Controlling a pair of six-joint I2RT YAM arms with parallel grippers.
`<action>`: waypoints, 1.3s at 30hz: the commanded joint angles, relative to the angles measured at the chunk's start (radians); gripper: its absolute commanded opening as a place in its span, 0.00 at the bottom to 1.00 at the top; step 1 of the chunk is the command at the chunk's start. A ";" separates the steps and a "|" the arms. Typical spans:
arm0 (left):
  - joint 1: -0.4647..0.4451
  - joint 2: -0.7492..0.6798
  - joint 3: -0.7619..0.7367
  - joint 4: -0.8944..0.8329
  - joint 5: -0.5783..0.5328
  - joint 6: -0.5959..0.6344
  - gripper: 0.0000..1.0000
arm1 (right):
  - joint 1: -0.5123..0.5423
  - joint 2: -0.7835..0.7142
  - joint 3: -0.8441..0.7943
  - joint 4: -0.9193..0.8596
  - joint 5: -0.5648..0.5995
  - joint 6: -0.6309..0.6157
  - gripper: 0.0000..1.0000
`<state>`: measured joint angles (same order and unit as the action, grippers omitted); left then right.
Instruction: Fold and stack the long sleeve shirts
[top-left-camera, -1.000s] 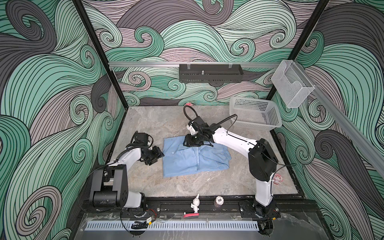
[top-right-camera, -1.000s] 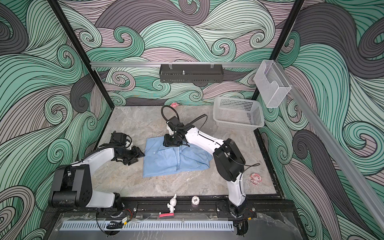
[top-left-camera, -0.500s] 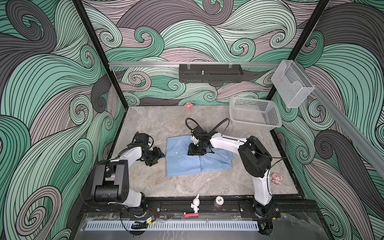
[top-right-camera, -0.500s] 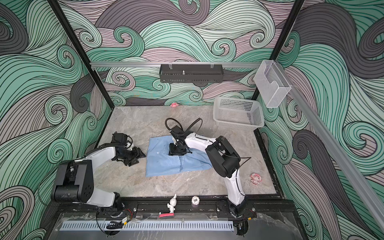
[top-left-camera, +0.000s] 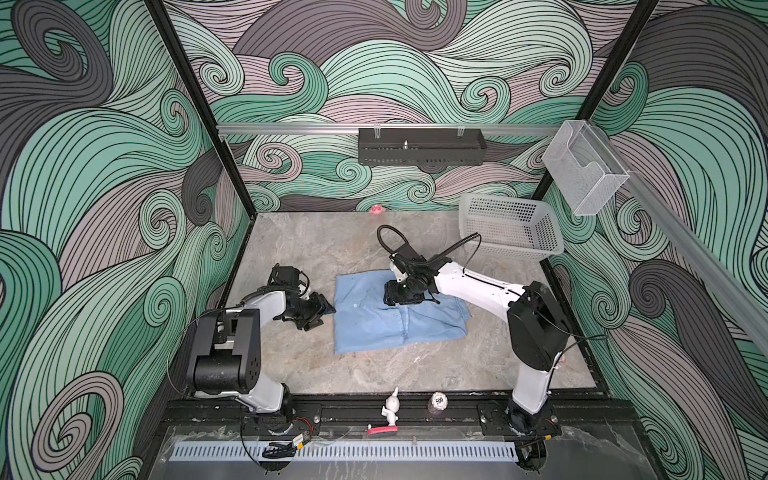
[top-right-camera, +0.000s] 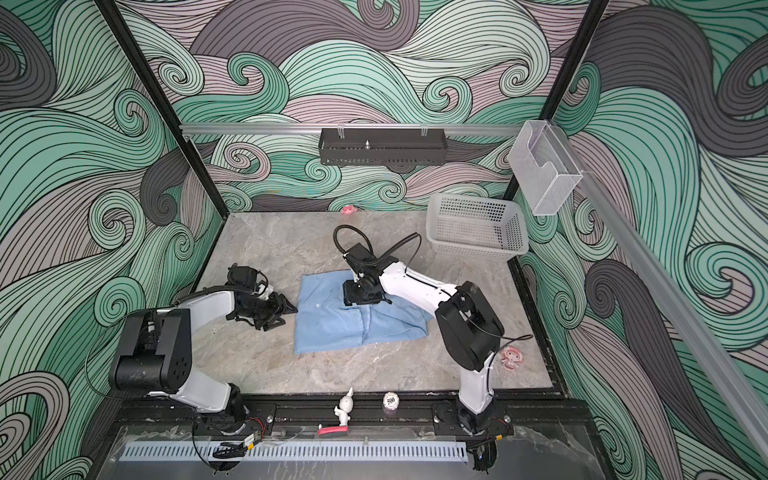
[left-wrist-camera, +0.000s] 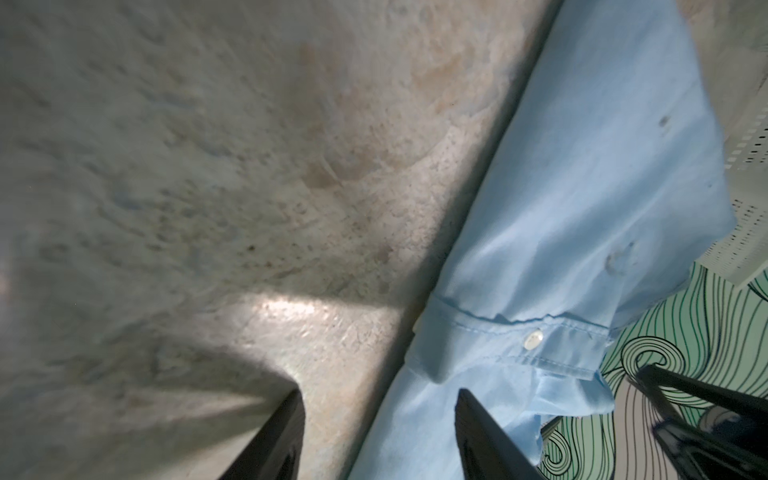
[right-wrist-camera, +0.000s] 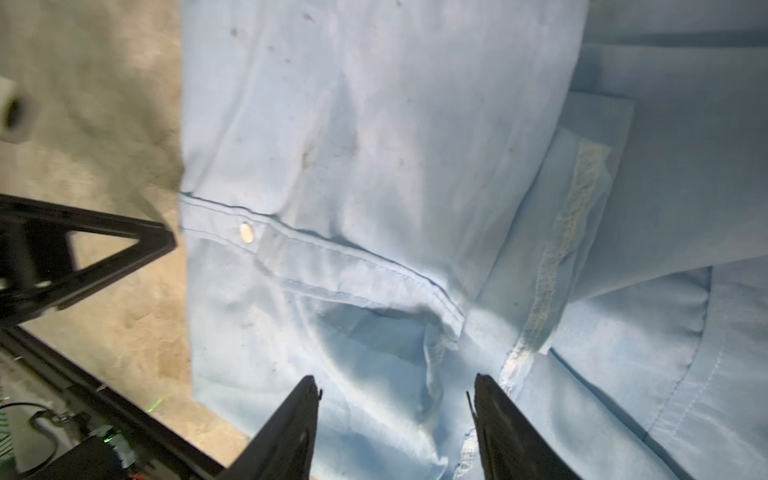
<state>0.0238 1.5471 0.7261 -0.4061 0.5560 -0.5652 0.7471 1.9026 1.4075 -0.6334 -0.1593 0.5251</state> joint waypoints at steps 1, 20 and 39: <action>-0.004 0.029 0.030 0.030 0.031 -0.018 0.60 | -0.013 0.088 0.017 -0.060 0.022 -0.018 0.56; -0.096 0.188 -0.040 0.216 -0.012 -0.095 0.54 | -0.053 0.215 -0.034 -0.021 -0.106 -0.027 0.22; -0.125 -0.094 -0.052 0.173 0.036 -0.059 0.12 | -0.057 0.194 -0.075 0.120 -0.274 0.089 0.17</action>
<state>-0.0887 1.5406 0.6113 -0.0761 0.6186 -0.6788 0.6792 2.0575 1.3777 -0.5415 -0.4007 0.5564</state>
